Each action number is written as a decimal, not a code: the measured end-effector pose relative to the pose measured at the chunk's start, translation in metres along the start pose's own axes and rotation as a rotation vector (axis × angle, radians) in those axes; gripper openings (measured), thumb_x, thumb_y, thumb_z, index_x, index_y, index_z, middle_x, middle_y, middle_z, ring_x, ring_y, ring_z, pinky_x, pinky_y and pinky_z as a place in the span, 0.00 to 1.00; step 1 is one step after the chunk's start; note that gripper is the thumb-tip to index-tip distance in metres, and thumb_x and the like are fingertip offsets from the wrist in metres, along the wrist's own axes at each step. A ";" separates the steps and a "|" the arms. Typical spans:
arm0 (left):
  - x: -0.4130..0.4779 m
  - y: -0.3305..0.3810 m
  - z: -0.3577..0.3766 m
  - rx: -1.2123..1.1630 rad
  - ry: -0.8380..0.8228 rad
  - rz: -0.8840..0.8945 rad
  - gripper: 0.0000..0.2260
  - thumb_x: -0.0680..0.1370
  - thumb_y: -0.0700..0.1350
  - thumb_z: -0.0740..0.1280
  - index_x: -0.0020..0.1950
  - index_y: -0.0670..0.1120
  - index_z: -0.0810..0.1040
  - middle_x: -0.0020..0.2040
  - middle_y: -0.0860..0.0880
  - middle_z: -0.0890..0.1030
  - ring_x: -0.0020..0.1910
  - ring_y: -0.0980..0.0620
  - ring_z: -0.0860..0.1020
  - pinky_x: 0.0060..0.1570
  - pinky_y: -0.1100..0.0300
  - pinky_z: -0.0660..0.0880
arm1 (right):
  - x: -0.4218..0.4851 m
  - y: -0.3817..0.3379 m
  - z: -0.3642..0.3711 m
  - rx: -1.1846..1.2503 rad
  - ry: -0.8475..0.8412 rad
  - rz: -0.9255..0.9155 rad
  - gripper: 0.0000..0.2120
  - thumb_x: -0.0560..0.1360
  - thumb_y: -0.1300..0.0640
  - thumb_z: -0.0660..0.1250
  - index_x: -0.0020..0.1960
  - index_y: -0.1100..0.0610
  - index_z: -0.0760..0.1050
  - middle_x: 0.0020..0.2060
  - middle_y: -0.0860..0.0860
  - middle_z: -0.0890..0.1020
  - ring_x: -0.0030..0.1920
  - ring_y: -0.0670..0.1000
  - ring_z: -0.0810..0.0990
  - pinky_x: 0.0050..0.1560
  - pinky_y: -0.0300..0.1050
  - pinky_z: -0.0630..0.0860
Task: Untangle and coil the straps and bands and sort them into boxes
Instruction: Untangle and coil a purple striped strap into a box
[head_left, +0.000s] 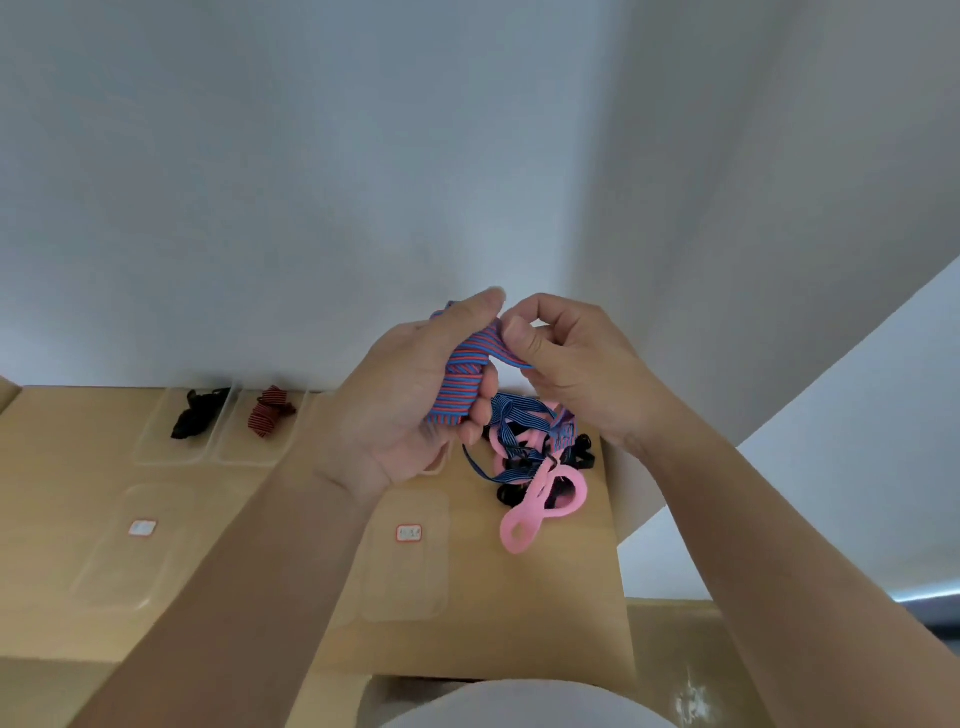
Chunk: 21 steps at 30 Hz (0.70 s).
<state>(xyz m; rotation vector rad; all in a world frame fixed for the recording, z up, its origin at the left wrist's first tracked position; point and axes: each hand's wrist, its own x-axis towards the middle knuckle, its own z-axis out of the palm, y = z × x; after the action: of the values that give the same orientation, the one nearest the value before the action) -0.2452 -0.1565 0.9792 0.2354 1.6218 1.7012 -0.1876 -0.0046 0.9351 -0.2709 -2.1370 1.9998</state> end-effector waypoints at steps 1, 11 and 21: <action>0.002 -0.001 -0.003 -0.019 0.011 -0.022 0.15 0.78 0.55 0.68 0.39 0.46 0.78 0.27 0.48 0.75 0.20 0.52 0.71 0.20 0.64 0.67 | 0.001 0.009 0.001 0.020 -0.009 0.014 0.12 0.79 0.50 0.67 0.42 0.56 0.74 0.20 0.41 0.68 0.23 0.42 0.60 0.27 0.34 0.60; 0.042 -0.017 -0.037 -0.155 0.030 -0.157 0.15 0.79 0.55 0.69 0.40 0.46 0.75 0.27 0.48 0.75 0.20 0.52 0.72 0.22 0.66 0.71 | 0.004 0.126 -0.003 -0.313 0.078 0.246 0.08 0.72 0.61 0.76 0.40 0.52 0.79 0.32 0.49 0.82 0.35 0.48 0.80 0.42 0.45 0.75; 0.084 -0.039 -0.073 -0.086 -0.068 -0.414 0.19 0.79 0.59 0.69 0.38 0.45 0.73 0.26 0.48 0.74 0.22 0.50 0.72 0.17 0.64 0.67 | -0.005 0.185 0.012 -0.753 0.399 0.448 0.07 0.81 0.54 0.66 0.48 0.55 0.81 0.48 0.51 0.75 0.42 0.50 0.74 0.35 0.31 0.64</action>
<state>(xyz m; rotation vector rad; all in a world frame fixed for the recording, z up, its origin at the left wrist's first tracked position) -0.3328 -0.1650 0.9004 -0.0816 1.4261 1.4224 -0.1865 -0.0053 0.7493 -1.2294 -2.5806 1.0427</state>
